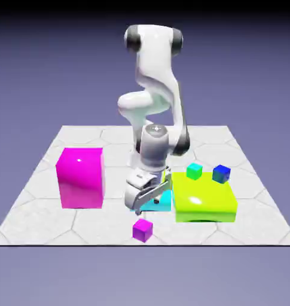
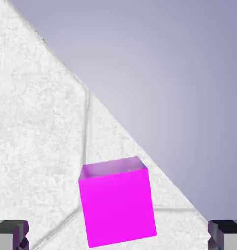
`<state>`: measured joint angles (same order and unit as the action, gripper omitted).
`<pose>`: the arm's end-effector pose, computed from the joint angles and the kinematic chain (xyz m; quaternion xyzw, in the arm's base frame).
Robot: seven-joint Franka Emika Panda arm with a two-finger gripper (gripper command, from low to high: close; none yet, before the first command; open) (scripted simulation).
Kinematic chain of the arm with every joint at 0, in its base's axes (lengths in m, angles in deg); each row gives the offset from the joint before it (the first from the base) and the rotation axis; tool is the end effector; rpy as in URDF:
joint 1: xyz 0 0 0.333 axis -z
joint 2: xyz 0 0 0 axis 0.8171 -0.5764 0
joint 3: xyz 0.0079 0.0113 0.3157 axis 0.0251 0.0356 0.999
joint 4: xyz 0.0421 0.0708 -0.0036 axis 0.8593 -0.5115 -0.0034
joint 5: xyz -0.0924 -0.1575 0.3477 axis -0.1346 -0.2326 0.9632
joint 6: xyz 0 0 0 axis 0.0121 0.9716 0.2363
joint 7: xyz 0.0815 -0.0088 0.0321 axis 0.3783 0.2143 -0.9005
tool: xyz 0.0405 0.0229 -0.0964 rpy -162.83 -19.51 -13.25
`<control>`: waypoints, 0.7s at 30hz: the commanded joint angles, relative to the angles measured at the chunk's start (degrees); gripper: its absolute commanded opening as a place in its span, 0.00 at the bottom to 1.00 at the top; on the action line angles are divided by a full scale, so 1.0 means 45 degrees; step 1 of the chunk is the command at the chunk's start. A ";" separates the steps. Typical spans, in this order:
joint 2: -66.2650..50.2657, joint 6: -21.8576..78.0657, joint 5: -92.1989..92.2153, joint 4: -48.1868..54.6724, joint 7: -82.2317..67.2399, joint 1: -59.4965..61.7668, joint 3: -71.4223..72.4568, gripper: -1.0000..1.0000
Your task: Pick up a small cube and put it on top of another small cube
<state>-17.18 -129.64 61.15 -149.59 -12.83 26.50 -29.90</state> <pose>0.5198 0.0192 0.2064 0.9930 0.0821 -0.0468 0.0703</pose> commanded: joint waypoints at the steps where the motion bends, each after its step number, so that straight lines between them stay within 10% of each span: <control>1: -0.0459 0.0262 0.0003 0.0259 -0.0425 -0.0242 -0.0224 0.50; 8: -0.2565 -0.1617 0.0891 0.0412 -0.1019 0.0667 0.0697 0.50; 9: -0.2566 -0.1617 0.0891 0.0412 -0.1019 0.0667 0.0698 0.00; 21: 0.1796 0.0783 -0.0804 -0.0929 -0.2458 -0.1211 0.1928 0.00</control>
<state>-9.10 -126.06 57.60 -153.77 -23.94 21.07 -21.22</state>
